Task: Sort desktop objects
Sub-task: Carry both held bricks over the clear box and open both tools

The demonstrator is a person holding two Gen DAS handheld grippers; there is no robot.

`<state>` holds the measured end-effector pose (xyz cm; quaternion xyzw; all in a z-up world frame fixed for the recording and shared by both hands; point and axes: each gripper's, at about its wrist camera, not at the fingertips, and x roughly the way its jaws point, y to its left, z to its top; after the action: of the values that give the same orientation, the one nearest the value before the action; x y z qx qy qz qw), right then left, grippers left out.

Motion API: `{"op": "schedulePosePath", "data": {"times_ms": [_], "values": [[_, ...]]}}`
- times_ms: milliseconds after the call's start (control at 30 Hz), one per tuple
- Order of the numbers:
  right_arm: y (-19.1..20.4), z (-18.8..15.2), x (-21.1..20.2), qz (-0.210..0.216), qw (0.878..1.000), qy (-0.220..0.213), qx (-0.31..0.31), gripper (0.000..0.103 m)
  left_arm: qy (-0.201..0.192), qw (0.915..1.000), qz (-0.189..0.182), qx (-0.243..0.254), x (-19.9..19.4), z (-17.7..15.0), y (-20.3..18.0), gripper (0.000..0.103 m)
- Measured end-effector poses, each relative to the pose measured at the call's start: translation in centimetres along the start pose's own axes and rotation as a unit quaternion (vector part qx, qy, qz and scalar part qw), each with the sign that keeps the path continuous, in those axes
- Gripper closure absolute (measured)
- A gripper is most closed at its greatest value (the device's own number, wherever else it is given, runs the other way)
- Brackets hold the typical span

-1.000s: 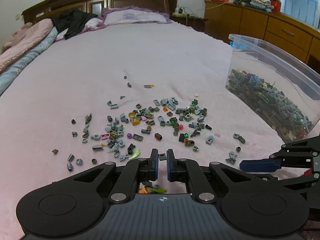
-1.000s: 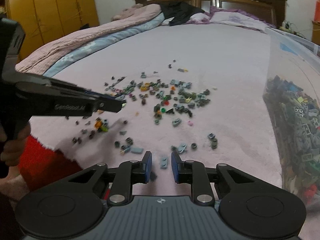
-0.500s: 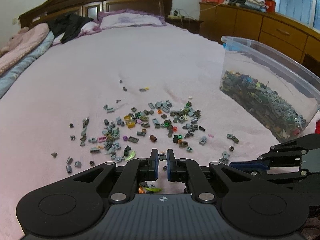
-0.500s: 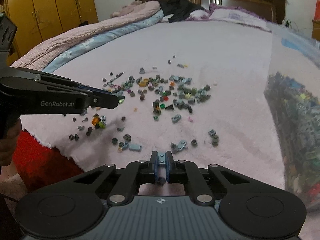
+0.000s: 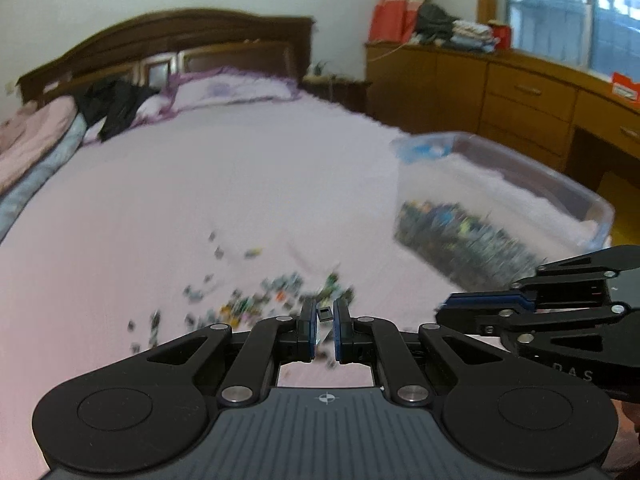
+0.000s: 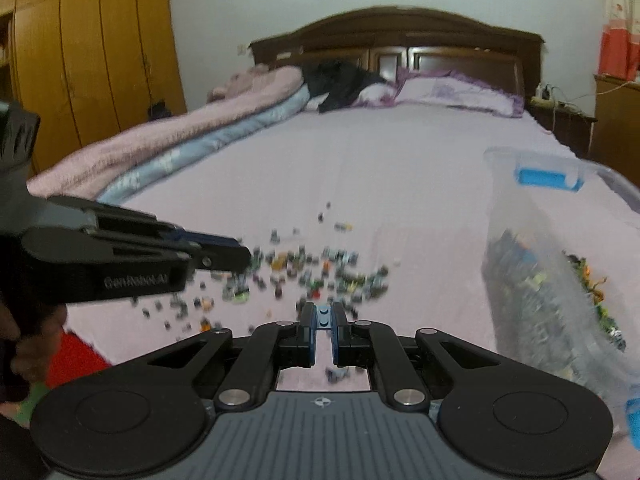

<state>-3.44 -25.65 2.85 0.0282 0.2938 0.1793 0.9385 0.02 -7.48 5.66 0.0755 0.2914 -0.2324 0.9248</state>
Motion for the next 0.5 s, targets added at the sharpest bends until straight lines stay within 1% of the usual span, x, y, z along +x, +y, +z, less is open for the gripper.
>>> {"op": "schedulePosePath", "data": {"times_ms": [200,500], "values": [[-1.3,1.7,-2.5,-0.035,0.999,-0.038,0.004,0.095,-0.034,0.9982,-0.040,0.030,0.4,3.4,-2.6,0.093],[-5.7,2.1,-6.5,-0.108,0.991,-0.072,0.046,0.095,-0.048,0.9915,-0.103,0.063,4.2,7.4,-8.0,0.093]]}}
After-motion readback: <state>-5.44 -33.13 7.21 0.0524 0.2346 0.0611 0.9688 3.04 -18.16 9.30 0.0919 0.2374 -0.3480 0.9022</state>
